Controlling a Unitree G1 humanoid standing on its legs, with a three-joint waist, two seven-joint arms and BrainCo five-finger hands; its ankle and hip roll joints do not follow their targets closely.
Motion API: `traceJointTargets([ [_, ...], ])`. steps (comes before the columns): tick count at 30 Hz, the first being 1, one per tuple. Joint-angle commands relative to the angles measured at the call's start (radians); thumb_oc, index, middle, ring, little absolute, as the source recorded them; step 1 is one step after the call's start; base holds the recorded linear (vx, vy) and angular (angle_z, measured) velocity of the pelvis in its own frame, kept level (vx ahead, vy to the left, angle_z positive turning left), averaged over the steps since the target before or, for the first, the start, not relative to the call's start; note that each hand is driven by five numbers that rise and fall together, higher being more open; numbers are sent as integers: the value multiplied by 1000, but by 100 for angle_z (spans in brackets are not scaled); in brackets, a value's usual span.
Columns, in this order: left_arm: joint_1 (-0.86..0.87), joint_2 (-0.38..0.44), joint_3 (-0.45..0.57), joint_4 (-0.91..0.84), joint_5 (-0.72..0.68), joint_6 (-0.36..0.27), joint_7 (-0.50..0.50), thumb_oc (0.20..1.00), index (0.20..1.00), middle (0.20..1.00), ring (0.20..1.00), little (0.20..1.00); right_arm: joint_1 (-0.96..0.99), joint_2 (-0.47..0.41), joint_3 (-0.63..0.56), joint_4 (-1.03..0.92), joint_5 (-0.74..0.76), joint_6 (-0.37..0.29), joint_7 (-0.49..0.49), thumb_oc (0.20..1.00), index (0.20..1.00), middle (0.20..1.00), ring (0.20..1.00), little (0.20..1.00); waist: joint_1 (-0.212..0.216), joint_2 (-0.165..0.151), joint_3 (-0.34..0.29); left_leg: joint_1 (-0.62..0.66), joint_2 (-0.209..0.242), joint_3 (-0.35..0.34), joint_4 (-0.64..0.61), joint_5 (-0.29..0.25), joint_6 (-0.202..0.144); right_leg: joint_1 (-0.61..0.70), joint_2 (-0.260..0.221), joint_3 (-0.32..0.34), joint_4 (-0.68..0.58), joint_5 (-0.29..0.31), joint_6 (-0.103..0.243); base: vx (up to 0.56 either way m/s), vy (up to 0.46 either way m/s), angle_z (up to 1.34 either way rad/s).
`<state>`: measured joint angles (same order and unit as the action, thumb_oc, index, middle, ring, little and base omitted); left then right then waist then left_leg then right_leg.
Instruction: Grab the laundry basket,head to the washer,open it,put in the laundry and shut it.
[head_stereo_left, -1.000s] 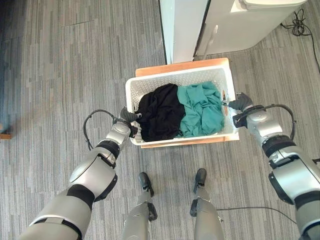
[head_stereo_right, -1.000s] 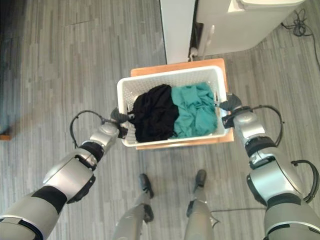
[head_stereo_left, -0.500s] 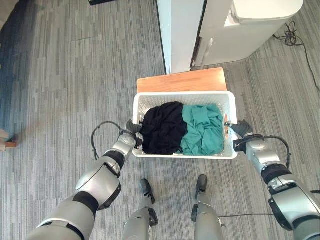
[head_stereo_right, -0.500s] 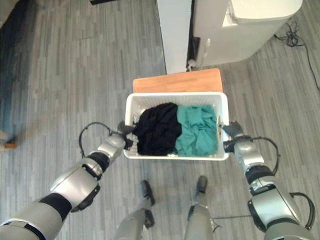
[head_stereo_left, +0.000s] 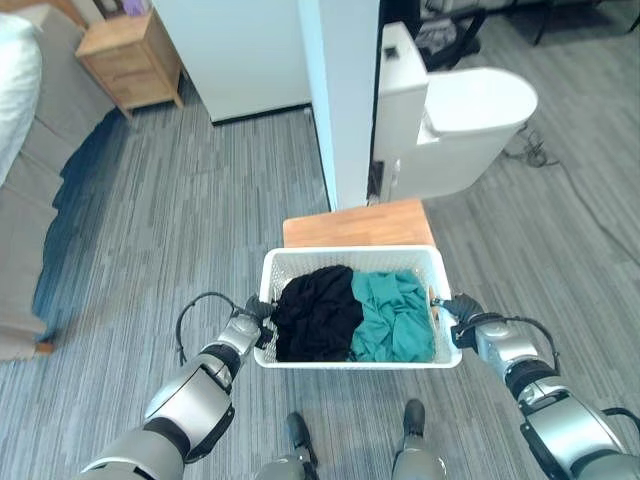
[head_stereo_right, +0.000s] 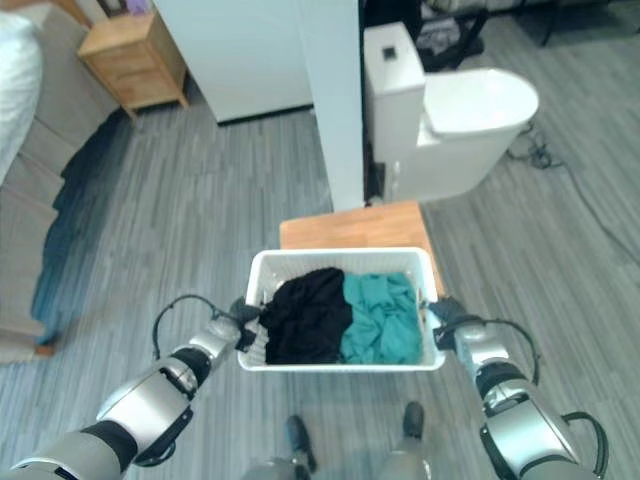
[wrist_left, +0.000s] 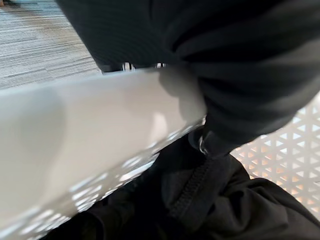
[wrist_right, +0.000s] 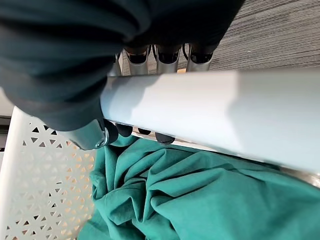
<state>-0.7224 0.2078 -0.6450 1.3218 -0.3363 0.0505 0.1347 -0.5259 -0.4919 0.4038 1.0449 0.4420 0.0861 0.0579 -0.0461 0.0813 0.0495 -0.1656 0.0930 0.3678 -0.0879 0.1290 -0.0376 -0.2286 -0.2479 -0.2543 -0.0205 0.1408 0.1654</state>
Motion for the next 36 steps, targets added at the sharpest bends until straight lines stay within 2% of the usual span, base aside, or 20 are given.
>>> traceJointTargets([
  [1, -105, -41, 68, 59, 13, -52, -87, 200, 200, 200, 200, 200, -91, 80, 3, 36, 18, -32, 122, 200, 200, 200, 200, 200, 3, -34, 17, 31, -40, -55, 1, -48, -13, 59, 30, -33, -67, 55, 20, 45, 1, 1],
  [5, -40, -23, 88, 79, 43, -37, -122, 200, 200, 200, 200, 200, -36, 120, -17, 62, 22, -25, 139, 200, 200, 200, 200, 200, 2, -44, -14, 81, -43, -54, 1, -65, -7, 112, 38, -38, -64, 39, 13, 81, -12, 5],
  [7, -22, -14, 99, 87, 69, -27, -133, 200, 200, 200, 200, 200, 4, 151, -27, 80, 22, -20, 157, 200, 200, 200, 200, 200, -1, -37, -37, 123, -47, -49, 1, -78, -3, 151, 44, -41, -54, 18, 10, 101, -23, 15],
  [13, 9, -3, 114, 86, 115, -21, -140, 200, 200, 200, 200, 200, 52, 153, -14, 55, -13, -13, 170, 200, 200, 200, 200, 200, -18, -20, -64, 155, -43, -41, 1, -84, -6, 171, 59, -33, -56, 1, 4, 27, -22, 5],
  [17, 13, 11, 124, 81, 124, -20, -130, 200, 200, 200, 200, 200, 80, 138, 14, 42, -56, -4, 192, 200, 200, 200, 200, 200, -35, -13, -66, 170, -37, -34, 1, -93, -4, 168, 77, -2, -61, -3, -2, 16, -62, -5],
  [19, 18, 16, 131, 99, 132, -17, -124, 200, 200, 200, 200, 200, 73, 137, 35, 71, -82, -8, 198, 200, 200, 200, 200, 200, -33, -11, -63, 175, -34, -49, 1, -93, -3, 164, 88, 20, -63, -5, -7, 12, -43, -28],
  [20, 30, 16, 143, 116, 129, -15, -120, 200, 200, 200, 200, 200, 67, 140, 53, 102, -107, -15, 201, 200, 200, 200, 200, 200, -24, -11, -56, 182, -38, -86, 3, -99, -4, 166, 95, 33, -65, -8, -9, 3, -57, -43],
  [21, 44, 6, 146, 136, 124, -9, -129, 200, 200, 200, 200, 200, 56, 141, 60, 150, -124, -18, 195, 200, 200, 200, 200, 200, -10, -17, -47, 169, -53, -168, 27, -113, -4, 165, 99, 40, -67, -9, -14, 7, -71, -37],
  [23, 71, -2, 161, 145, 109, -8, -135, 200, 200, 200, 200, 200, 50, 139, 49, 152, -119, -18, 198, 200, 200, 200, 200, 200, 3, -23, -50, 150, -70, -229, 46, -126, 0, 164, 101, 42, -67, -7, -18, 28, -49, -34],
  [29, 118, -18, 173, 166, 99, -8, -142, 200, 200, 200, 200, 200, 45, 125, 27, 116, -118, -31, 185, 200, 200, 200, 200, 200, 18, -25, -83, 151, -71, -218, 4, -106, 1, 183, 91, 4, -67, -14, -11, 41, 21, 2],
  [36, 122, 7, 158, 133, 113, -15, -133, 200, 200, 200, 200, 200, -7, 118, 55, -26, -125, -29, 160, 200, 200, 200, 200, 200, 36, -52, -84, 174, -75, -201, 8, -128, 14, 192, 85, 14, -64, -7, -3, 27, 39, 5],
])
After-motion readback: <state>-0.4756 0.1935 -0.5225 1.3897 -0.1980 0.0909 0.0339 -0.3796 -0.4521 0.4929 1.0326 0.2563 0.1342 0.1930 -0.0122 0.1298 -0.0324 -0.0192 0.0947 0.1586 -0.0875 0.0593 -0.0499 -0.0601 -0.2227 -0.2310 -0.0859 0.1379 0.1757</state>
